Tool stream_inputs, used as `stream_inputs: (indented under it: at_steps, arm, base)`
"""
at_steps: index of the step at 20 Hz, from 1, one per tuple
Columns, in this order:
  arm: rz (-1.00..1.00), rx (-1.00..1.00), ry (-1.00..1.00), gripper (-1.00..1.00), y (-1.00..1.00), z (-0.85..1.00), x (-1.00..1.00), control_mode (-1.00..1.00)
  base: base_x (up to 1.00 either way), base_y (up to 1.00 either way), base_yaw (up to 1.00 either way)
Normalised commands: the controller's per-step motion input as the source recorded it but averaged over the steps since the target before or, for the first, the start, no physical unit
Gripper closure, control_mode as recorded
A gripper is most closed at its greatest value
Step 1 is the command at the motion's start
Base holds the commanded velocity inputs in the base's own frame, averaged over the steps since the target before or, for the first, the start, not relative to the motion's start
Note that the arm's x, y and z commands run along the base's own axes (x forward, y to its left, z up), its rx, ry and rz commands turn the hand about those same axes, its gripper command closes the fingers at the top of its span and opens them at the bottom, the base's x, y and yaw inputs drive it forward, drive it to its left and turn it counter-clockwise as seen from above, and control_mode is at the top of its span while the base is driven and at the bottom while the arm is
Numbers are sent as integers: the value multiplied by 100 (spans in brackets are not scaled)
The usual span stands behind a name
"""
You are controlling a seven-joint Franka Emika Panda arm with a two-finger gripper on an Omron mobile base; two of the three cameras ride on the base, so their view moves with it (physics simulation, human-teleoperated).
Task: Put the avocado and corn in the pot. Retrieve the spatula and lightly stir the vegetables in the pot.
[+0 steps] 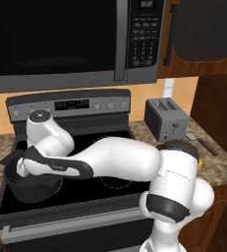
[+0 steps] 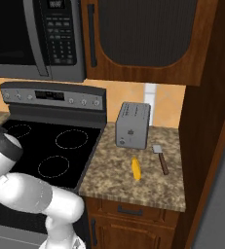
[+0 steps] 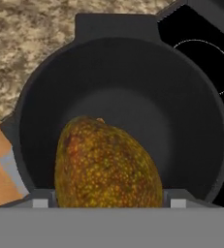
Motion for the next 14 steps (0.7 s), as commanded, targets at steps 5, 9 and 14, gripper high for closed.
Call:
stream_inputs:
  at_steps: [5, 9, 14]
  arm:
    - [0, -15, 1, 100, 46, -52, 52, -100]
    - [-5, -4, 7, -100, 13, -27, 59, -100]
    - [-1, 0, 5, -100, 3, -15, 19, -100]
  base:
    - [0, 0, 0]
    - [0, 0, 0]
    - [0, 0, 0]
